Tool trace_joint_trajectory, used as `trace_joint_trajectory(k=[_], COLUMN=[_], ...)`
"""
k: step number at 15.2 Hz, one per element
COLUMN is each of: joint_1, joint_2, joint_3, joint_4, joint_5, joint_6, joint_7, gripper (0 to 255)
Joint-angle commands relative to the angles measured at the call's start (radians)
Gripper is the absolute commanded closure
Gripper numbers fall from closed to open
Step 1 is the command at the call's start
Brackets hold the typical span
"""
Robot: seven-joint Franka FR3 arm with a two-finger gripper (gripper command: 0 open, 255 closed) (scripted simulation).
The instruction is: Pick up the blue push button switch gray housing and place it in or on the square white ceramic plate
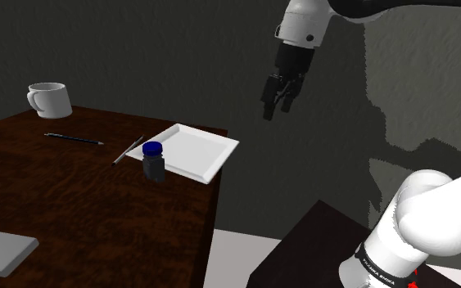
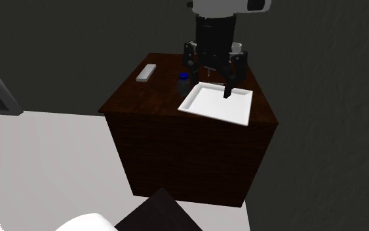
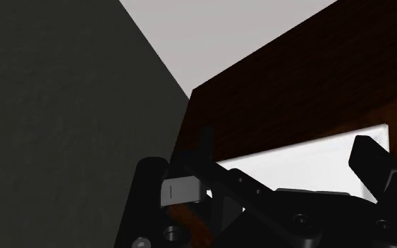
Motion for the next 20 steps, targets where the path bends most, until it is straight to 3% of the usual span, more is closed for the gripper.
trace_joint_trajectory(k=[1,7,13,20], joint_1=[-0.001,-0.002,0.013,0.104], joint_2=[0.063,0.271,0.513,0.843], joint_3=[0.036,0.149,0.247,0.307], joint_4=[0.037,0.180,0.373,0.685], joint_5=[0.006,-0.008,-0.084,-0.237], joint_6=[0.022,0.070,0.088,0.042], joint_7=[0.044,0.193,0.358,0.549], gripper=[0,0,0,0])
